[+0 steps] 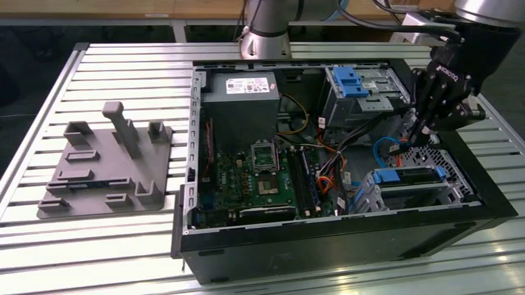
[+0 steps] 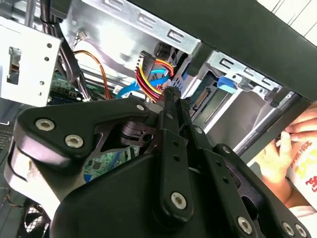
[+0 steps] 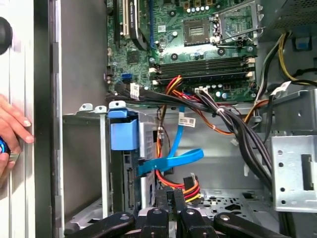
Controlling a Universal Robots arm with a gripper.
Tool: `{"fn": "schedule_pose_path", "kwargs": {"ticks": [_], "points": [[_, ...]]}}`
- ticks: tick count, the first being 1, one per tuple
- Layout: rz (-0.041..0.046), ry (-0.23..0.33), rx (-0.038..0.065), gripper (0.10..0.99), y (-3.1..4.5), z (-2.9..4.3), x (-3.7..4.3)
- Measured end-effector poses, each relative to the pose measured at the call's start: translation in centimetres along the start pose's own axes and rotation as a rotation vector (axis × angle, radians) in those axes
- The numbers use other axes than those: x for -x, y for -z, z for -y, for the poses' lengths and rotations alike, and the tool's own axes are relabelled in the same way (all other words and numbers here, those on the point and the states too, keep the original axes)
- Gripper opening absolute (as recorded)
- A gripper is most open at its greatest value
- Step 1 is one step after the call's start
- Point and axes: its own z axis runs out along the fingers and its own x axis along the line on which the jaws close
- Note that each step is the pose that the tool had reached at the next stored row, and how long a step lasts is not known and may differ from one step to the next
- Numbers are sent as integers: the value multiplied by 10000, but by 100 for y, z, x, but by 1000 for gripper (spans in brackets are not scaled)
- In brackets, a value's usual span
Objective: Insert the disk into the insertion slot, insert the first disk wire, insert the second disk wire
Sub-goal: 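Insert the first disk wire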
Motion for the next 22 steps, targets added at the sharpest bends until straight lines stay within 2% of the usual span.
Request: {"fn": "schedule_pose_path", "kwargs": {"ticks": [1,3,9,13,19,22], "points": [[61,1,-6,161,-3,0,-13],[242,2,-59,161,-5,2,-27],[858,21,-180,161,-13,4,-67],[1123,31,-182,161,-25,-2,-129],[1631,56,-158,161,-44,-4,-227],[1735,60,-152,161,-52,-2,-274]]}}
